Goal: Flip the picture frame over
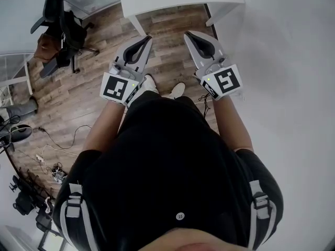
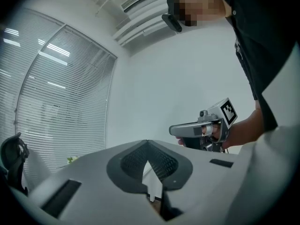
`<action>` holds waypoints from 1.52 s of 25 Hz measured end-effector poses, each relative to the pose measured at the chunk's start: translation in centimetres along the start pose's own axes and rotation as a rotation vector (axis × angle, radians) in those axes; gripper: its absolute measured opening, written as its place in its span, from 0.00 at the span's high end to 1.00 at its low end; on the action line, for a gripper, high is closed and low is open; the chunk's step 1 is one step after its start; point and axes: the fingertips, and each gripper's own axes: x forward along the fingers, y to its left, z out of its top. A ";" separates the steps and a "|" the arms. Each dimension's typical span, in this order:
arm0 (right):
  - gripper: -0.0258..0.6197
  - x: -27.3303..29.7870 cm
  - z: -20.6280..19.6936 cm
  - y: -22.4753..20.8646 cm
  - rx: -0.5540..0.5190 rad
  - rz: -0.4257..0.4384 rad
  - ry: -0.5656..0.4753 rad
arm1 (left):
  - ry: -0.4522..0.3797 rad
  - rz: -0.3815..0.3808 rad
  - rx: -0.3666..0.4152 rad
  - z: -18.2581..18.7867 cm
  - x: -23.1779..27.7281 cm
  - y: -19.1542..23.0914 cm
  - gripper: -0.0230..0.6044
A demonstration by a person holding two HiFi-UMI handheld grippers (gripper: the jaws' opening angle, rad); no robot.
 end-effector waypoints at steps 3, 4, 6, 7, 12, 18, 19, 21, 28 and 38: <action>0.95 -0.5 0.2 -0.4 0.005 0.005 -0.005 | -0.004 0.000 0.009 0.2 0.4 -0.5 0.96; 0.95 -0.8 0.3 -0.6 0.005 0.006 -0.006 | -0.004 -0.001 0.012 0.2 0.6 -0.7 0.96; 0.95 -1.3 0.2 -0.9 0.007 0.008 -0.007 | -0.006 -0.006 0.010 0.1 0.8 -1.2 0.96; 0.94 -1.6 0.2 -1.0 0.011 0.010 -0.006 | -0.008 -0.008 0.008 0.2 0.8 -1.5 0.96; 0.89 -2.9 -0.1 -1.7 0.015 0.014 -0.002 | -0.008 -0.008 0.012 0.2 1.5 -2.6 0.96; 0.69 -4.6 -0.2 -2.2 0.024 0.029 0.001 | 0.001 -0.001 0.021 0.4 2.4 -4.6 0.96; 0.65 -4.9 -0.3 -2.4 0.024 0.031 0.004 | 0.004 0.005 0.024 0.5 2.5 -4.9 0.96; 0.56 -5.4 -0.3 -2.6 0.020 0.030 0.003 | 0.014 0.021 0.029 0.6 2.9 -5.6 0.96; 0.35 -7.2 -0.4 -4.7 0.027 0.000 -0.018 | 0.006 0.015 0.050 0.4 4.2 -7.8 0.96; 0.34 -6.0 -1.3 -6.3 0.031 0.003 -0.002 | -0.001 0.047 0.061 0.0 5.6 -6.7 0.96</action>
